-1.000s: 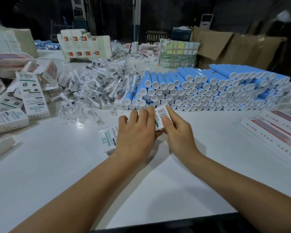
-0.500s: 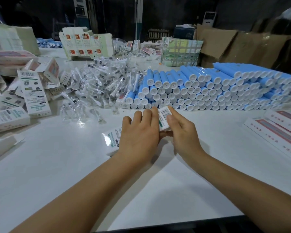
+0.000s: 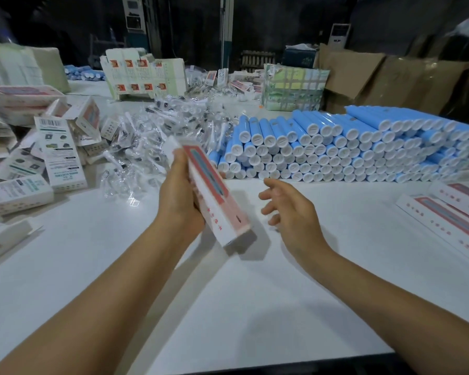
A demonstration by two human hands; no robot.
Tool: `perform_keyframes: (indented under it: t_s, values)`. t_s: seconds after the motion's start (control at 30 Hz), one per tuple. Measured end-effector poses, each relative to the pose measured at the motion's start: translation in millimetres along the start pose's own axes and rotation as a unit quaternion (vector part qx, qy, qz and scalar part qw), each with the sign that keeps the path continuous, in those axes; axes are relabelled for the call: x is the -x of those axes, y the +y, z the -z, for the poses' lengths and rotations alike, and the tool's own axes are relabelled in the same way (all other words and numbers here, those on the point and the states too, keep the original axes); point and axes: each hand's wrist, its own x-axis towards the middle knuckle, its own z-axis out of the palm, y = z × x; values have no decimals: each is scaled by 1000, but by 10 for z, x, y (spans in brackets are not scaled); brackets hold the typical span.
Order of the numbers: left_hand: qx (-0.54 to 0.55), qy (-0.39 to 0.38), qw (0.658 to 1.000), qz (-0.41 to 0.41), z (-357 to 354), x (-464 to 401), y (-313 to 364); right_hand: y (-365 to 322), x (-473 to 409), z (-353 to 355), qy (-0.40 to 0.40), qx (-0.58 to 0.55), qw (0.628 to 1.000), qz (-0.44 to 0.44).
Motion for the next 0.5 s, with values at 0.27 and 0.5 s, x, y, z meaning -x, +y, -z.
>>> perform_keyframes:
  t_s: [0.27, 0.5]
  values:
    - [117, 66, 984, 117, 20, -2, -280, 35, 127, -189, -136, 131, 982, 20]
    - [101, 52, 989, 90, 32, -29, -310, -2, 158, -260, -140, 310, 937, 76]
